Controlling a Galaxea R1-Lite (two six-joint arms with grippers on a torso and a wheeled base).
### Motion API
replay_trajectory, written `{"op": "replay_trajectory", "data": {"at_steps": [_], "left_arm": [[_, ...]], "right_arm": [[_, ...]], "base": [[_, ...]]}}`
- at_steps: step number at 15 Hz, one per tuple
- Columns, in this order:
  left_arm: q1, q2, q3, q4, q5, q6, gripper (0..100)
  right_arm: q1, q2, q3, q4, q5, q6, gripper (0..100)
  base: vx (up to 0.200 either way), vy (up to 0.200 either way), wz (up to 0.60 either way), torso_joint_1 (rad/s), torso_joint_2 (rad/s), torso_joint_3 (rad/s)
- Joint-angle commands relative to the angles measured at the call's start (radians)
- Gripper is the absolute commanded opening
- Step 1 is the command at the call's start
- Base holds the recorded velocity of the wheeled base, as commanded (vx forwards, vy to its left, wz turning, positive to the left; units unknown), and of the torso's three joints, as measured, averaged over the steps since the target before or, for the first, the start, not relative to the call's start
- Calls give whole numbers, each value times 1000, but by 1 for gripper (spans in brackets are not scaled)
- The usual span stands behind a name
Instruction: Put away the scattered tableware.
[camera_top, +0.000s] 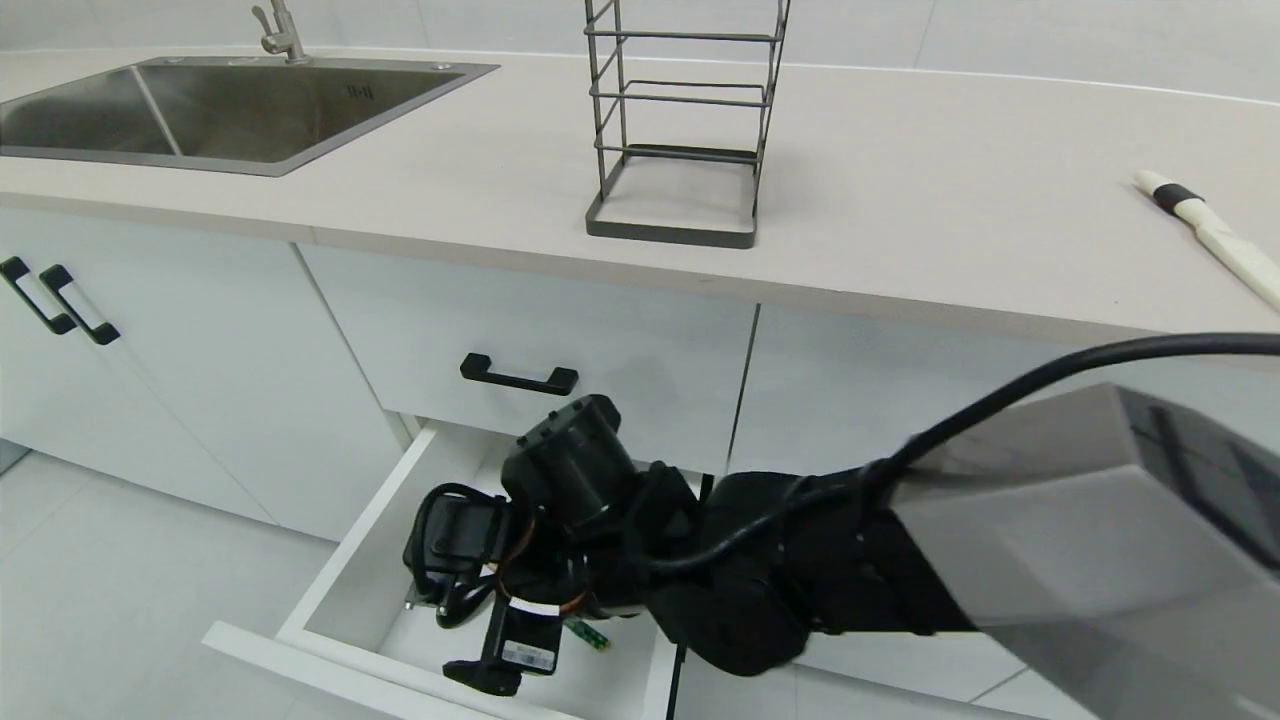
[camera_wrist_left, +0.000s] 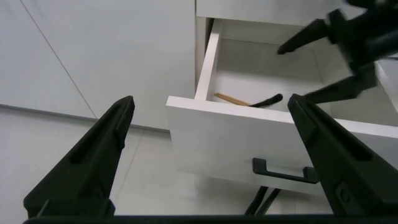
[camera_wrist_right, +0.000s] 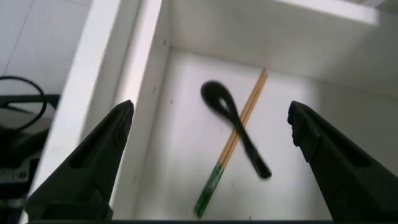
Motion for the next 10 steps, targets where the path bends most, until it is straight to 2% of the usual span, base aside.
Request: {"op": "replay_trajectory", "data": {"at_steps": [1, 4, 7, 8, 10], "left_arm": [[0, 1, 0, -1, 0, 0, 100], [0, 1, 0, 1, 0, 0, 100], [0, 1, 0, 1, 0, 0, 100], [0, 1, 0, 1, 0, 0, 100], [0, 1, 0, 1, 0, 0, 100]], "right_arm": [[17, -301, 314, -99, -70, 73, 100], [15, -493, 525, -102, -72, 165, 100], [32, -745, 802, -102, -75, 186, 100], [30, -755, 815, -102, -75, 186, 100], [14, -935, 1000, -102, -92, 226, 100]], "base": [[0, 0, 0, 0, 0, 0], [0, 0, 0, 0, 0, 0], [0, 0, 0, 0, 0, 0], [0, 0, 0, 0, 0, 0], [0, 0, 0, 0, 0, 0]]}}
